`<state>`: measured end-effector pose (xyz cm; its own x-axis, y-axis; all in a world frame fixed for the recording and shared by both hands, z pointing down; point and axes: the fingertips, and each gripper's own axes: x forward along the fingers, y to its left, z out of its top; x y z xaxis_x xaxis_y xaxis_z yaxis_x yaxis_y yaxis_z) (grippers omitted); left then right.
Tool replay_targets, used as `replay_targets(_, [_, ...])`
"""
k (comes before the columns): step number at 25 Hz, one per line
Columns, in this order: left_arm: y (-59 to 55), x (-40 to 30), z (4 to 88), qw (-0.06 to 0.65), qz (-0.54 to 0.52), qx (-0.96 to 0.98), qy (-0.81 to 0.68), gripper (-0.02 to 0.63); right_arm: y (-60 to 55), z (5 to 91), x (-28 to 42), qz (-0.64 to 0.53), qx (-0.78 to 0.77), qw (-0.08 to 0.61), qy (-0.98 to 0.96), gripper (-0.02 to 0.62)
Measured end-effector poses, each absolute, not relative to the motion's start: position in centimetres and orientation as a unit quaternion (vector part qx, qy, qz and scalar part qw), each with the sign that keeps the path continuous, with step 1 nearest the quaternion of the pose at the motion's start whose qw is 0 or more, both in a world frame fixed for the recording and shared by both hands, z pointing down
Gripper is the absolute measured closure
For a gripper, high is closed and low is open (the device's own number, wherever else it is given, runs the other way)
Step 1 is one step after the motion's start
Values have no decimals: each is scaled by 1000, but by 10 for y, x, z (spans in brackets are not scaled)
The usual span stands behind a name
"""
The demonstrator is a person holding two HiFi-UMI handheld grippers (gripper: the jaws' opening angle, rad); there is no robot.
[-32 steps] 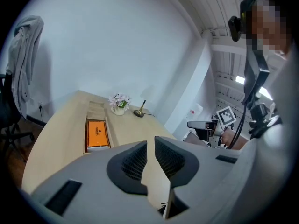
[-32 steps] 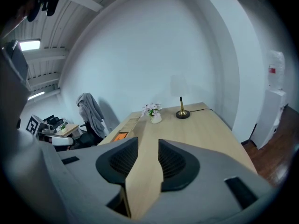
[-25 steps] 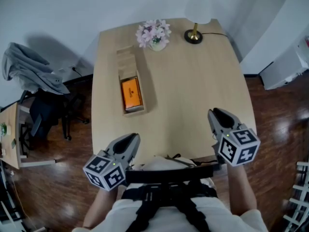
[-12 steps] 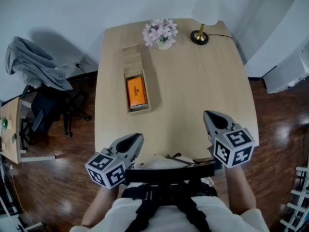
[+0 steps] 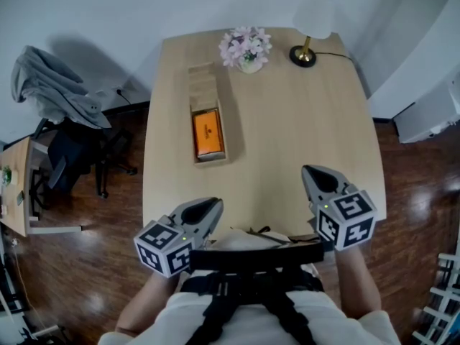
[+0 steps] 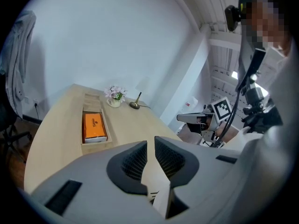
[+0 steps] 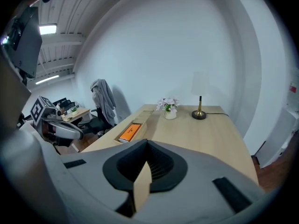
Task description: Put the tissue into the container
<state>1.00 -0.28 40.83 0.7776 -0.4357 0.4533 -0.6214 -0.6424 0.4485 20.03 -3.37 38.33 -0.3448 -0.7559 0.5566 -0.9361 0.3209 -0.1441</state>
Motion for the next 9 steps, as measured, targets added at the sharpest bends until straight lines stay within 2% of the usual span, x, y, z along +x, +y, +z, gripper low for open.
replay_targets(9, [0,10,410,300,152,896,-290,554,-30,384,196,227,536,206,-786,595])
